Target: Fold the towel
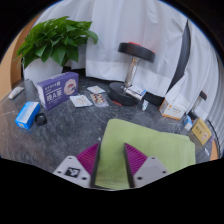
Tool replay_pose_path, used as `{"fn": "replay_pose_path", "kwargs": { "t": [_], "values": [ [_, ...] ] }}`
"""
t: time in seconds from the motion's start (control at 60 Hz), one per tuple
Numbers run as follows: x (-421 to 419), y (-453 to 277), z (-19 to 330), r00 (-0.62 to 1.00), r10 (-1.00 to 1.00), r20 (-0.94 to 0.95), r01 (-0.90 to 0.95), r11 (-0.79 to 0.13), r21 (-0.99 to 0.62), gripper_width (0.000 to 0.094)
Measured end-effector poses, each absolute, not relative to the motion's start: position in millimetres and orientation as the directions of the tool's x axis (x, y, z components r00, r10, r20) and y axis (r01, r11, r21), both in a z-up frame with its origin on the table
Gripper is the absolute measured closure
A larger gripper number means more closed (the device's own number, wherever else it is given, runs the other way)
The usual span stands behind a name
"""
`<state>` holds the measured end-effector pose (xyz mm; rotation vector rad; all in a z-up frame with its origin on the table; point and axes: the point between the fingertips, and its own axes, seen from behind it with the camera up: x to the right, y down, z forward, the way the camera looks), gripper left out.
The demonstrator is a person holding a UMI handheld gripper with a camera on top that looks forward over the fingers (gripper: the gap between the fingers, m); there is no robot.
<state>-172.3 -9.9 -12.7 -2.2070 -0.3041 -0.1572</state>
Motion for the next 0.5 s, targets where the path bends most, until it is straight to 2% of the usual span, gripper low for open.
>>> {"fn": "replay_pose_path", "kwargs": {
  "t": [0.067,0.1,0.233,0.383,0.433,0.5],
  "values": [
    [-161.8,-5.1,-9.9,0.947,0.145,0.287,0.317,-0.573,-0.756,0.0860],
    [-164.0,-5.8,-9.7,0.951,0.137,0.277,0.304,-0.577,-0.759,0.0897],
    [-181.6,-15.5,6.2,0.971,0.159,0.179,0.239,-0.611,-0.755,0.0905],
    [-227.5,-30.9,102.8,0.973,0.218,-0.073,0.058,-0.539,-0.840,0.0904],
    [-224.0,-31.9,138.2,0.964,0.224,-0.142,-0.004,-0.523,-0.852,0.0904],
    [-202.0,-28.2,164.0,0.962,0.204,-0.184,-0.059,-0.502,-0.863,0.0903]
  ]
}}
